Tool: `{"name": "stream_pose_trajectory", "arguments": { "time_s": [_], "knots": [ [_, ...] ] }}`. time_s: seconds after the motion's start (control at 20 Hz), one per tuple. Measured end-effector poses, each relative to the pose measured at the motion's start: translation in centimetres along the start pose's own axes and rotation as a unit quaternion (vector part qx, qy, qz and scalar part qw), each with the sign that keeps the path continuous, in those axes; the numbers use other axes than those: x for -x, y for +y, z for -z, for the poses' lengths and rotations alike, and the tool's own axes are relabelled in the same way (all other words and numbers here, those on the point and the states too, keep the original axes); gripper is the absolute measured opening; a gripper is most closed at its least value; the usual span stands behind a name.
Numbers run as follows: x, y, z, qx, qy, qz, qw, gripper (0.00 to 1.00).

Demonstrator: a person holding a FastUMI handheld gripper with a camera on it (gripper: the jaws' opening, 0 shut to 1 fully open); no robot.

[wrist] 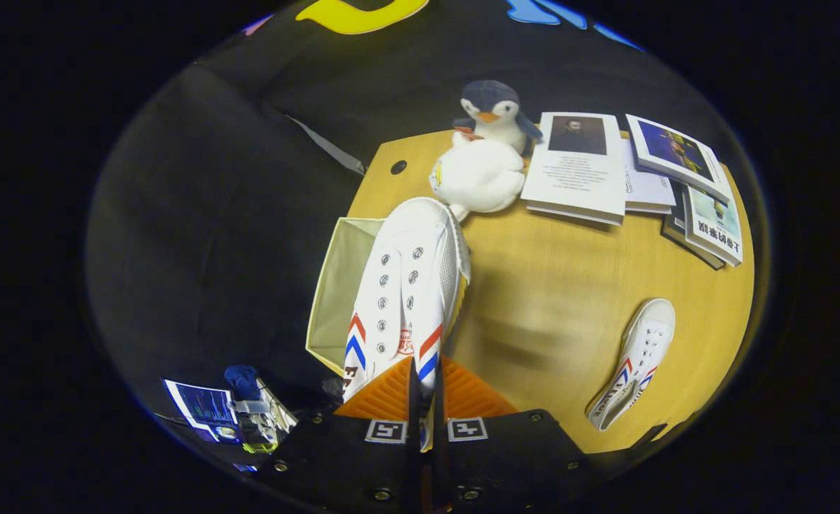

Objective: Open the storage box then place both shoes into the box .Put the left shoe in first, then the right shoe, with the right side of both shoes facing outward in a uniform manner.

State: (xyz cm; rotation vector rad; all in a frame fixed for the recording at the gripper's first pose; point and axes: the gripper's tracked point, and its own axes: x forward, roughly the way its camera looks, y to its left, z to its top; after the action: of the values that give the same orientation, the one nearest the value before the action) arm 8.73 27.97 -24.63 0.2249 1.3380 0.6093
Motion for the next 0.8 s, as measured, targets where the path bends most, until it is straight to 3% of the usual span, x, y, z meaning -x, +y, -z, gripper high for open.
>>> {"name": "stream_pose_trajectory", "arguments": {
  "time_s": [0.25,0.8],
  "knots": [
    [-2.9,4.4,-1.4,0.042,0.019,-0.01,0.999,0.06],
    [-10.9,8.3,-2.2,0.072,0.075,0.029,0.994,0.07]
  ]
}}
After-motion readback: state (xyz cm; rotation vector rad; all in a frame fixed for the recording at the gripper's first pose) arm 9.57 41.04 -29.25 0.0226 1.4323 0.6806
